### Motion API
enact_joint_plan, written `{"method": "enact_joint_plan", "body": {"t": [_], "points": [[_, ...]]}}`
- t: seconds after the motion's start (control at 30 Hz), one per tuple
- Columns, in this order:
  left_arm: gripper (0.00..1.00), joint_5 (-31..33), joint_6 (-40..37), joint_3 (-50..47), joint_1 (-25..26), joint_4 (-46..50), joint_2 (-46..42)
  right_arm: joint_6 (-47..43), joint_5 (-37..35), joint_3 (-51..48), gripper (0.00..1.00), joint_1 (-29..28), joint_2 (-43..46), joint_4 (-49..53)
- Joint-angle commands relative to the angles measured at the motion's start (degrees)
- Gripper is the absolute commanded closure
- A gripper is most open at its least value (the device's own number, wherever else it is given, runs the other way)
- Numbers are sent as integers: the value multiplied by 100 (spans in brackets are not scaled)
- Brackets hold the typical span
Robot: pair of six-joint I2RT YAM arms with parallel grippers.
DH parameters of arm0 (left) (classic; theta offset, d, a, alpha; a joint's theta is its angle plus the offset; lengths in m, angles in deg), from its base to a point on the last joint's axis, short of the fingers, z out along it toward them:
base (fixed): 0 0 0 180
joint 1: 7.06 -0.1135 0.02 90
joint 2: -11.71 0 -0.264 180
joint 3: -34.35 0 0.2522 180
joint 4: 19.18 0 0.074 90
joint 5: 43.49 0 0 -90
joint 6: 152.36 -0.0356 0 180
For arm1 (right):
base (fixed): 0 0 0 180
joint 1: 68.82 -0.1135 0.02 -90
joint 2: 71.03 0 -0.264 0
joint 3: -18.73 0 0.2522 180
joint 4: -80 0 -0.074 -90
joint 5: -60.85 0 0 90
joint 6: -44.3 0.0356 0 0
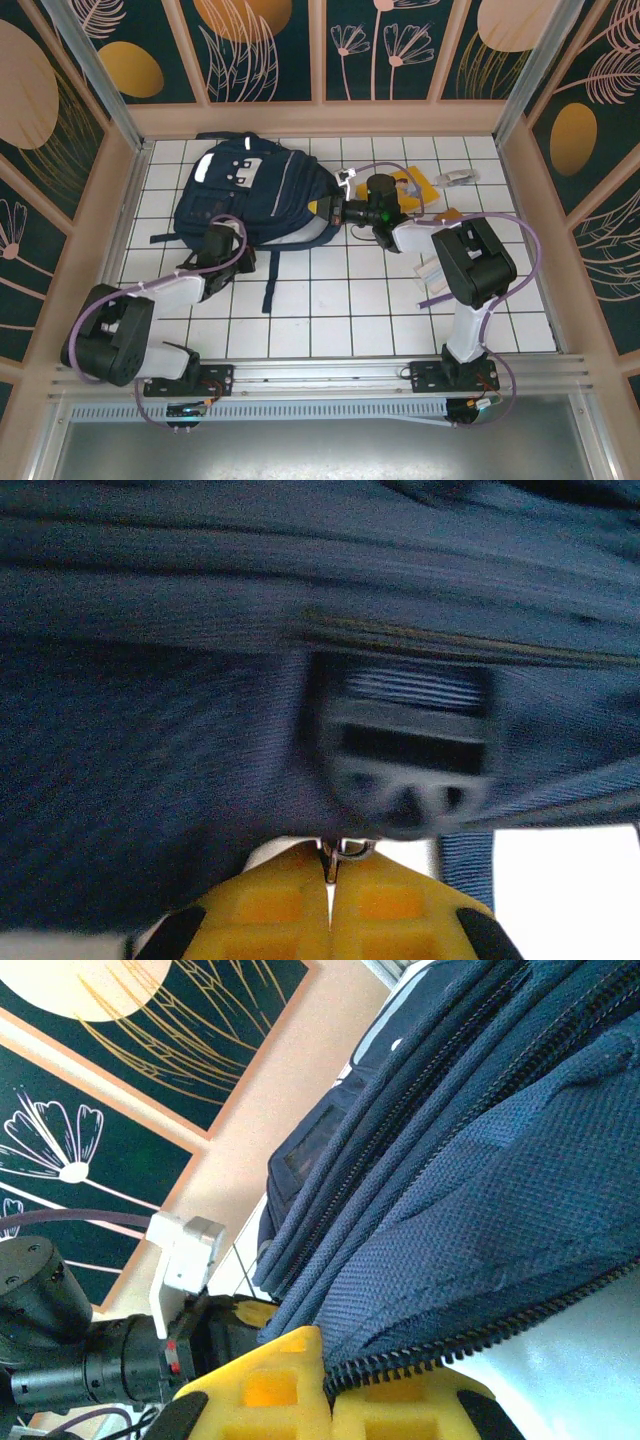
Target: Pack the student bag
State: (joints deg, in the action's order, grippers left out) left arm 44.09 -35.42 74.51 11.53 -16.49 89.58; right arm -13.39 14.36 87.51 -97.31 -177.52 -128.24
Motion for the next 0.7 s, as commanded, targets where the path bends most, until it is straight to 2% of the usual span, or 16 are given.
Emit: {"method": "enact_joint_plan", "body": {"t": [0.0, 0.07, 0.17, 0.27, 0.3, 0.33, 0.4, 0.47, 0.57, 0.6, 0.67], "points": [[100, 744, 473, -255, -404, 354, -333, -326, -57, 211, 100, 100, 339, -21], [100, 634, 495, -352, -640, 351, -411, -318, -19, 203, 100, 98, 337, -39], [100, 438, 264, -305, -690, 289, -541, -279, 154, 214, 100, 25, 332, -167], [70, -170, -54, -260, -691, -39, -871, -341, 269, 255, 100, -136, 324, -156], [63, -287, -186, -150, -690, 47, -995, -374, 289, 277, 100, -192, 318, -155], [60, -307, -309, -39, -692, 179, -1115, -397, 290, 279, 100, -236, 310, -151], [58, 331, -400, 192, -688, 675, -1520, -427, 243, 313, 100, -253, 284, -120], [57, 479, -726, -2, -686, 409, -2028, -411, 220, 342, 100, -397, 224, -124], [52, -222, -1295, -296, -681, -319, -2564, -338, 200, 369, 100, -482, 181, -160], [52, -430, -1323, -228, -683, -369, -2564, -295, 145, 367, 97, -483, 180, -129], [51, -778, -1274, 143, -687, -225, -2298, -244, -101, 314, 82, -487, 246, 107]]}}
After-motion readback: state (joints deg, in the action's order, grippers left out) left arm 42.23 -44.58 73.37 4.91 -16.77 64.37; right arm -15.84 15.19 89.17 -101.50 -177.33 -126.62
